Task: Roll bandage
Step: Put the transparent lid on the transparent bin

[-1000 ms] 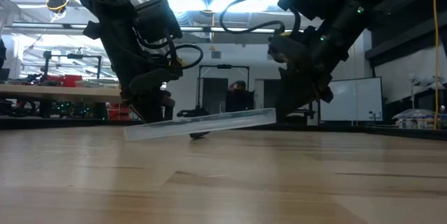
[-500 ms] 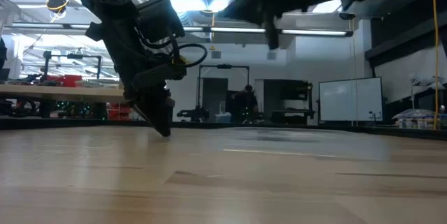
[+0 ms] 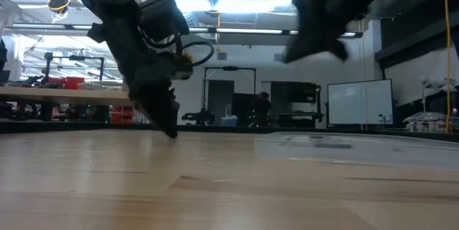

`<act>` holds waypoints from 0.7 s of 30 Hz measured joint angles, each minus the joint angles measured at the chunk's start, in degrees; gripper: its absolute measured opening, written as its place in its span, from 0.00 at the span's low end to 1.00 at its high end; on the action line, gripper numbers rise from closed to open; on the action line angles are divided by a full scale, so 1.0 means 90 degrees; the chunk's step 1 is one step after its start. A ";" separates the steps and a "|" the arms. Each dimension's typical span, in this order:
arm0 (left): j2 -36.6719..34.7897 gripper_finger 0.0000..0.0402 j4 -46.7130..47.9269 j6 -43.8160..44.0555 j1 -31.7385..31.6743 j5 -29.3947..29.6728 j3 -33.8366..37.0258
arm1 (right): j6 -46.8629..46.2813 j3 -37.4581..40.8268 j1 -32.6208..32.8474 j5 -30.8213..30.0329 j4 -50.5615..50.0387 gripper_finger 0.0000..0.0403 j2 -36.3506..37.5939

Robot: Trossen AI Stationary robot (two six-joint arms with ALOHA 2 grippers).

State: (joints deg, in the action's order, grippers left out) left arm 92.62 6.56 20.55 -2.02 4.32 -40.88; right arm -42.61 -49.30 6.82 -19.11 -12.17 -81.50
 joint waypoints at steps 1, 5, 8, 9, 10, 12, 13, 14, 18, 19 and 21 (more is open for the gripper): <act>0.0000 0.01 -0.0174 -0.0053 0.0004 -0.0132 0.0001 | -0.0273 0.0005 0.0100 -0.0070 -0.0433 0.01 0.0060; 0.0017 0.01 -0.0507 -0.0230 0.0046 -0.0358 -0.0003 | -0.1130 0.0086 0.0662 -0.0457 -0.1694 0.01 0.0116; 0.0069 0.01 -0.0752 -0.0283 0.0073 -0.0357 -0.0011 | -0.2029 0.0041 0.1136 -0.0736 -0.2441 0.01 0.0348; 0.0116 0.01 -0.0838 -0.0278 0.0076 -0.0350 0.0000 | -0.2341 0.0050 0.1294 -0.0799 -0.2743 0.01 0.0358; 0.0150 0.01 -0.1016 -0.0278 0.0078 -0.0362 -0.0005 | -0.2608 0.0079 0.1466 -0.0857 -0.3032 0.01 0.0360; 0.0166 0.01 -0.1074 -0.0283 0.0078 -0.0446 -0.0008 | -0.3124 0.0073 0.1756 -0.0971 -0.3422 0.01 0.0429; 0.0198 0.01 -0.1187 -0.0278 0.0078 -0.0477 -0.0005 | -0.3404 0.0034 0.1912 -0.0988 -0.3616 0.01 0.0454; 0.0210 0.01 -0.1328 -0.0265 0.0078 -0.0489 -0.0007 | -0.3713 0.0042 0.2088 -0.0963 -0.3876 0.01 0.0473; 0.0211 0.01 -0.1474 -0.0281 0.0108 -0.0484 -0.0010 | -0.4771 0.0060 0.2706 -0.0732 -0.4448 0.01 0.0432; 0.0211 0.01 -0.1487 -0.0280 0.0110 -0.0484 -0.0010 | -0.5004 0.0061 0.2877 -0.0677 -0.4587 0.01 0.0430; 0.0211 0.01 -0.1510 -0.0278 0.0140 -0.0486 -0.0010 | -0.5421 0.0073 0.3196 -0.0576 -0.4694 0.01 0.0404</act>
State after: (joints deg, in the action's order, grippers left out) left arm 94.52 -7.03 18.04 -0.76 -0.05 -40.97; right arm -91.40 -48.64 35.58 -24.30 -54.42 -77.86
